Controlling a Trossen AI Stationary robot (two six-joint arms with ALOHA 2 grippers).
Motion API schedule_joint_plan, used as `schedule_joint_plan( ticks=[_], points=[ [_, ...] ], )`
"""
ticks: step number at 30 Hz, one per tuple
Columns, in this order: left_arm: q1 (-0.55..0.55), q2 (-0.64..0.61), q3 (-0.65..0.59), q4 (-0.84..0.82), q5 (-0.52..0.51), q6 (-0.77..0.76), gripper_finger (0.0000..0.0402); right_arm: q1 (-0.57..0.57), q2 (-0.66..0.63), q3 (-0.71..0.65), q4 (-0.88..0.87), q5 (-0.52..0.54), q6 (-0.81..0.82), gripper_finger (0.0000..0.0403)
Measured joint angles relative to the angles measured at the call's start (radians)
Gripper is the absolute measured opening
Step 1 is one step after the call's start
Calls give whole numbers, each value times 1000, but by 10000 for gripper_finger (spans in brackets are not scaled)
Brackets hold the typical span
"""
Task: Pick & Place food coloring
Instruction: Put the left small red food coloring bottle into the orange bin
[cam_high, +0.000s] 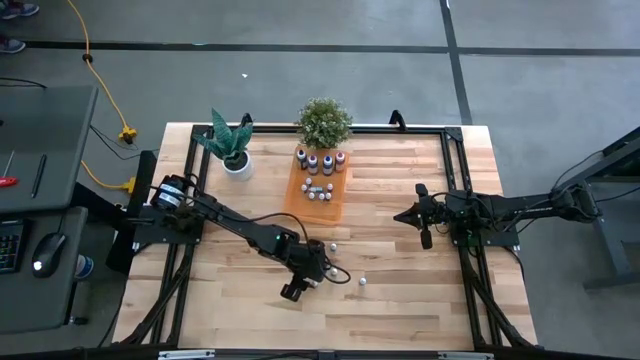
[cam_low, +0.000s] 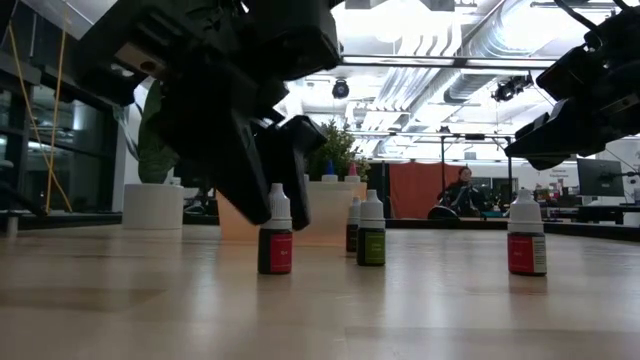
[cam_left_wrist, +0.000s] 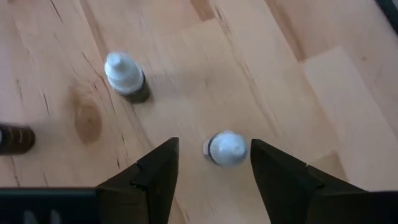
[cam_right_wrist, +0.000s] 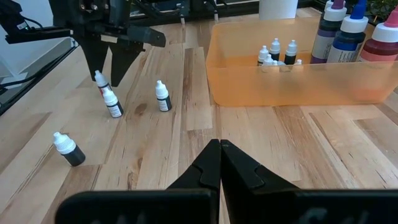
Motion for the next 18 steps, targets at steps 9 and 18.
schedule_joint_plan(
  ticks=[9,18],
  points=[
    [0,1,0,-4,8,-1,134,0,0,0,0,0,0,0],
    [0,1,0,8,49,-30,107,0,0,0,0,0,0,0]
  ],
)
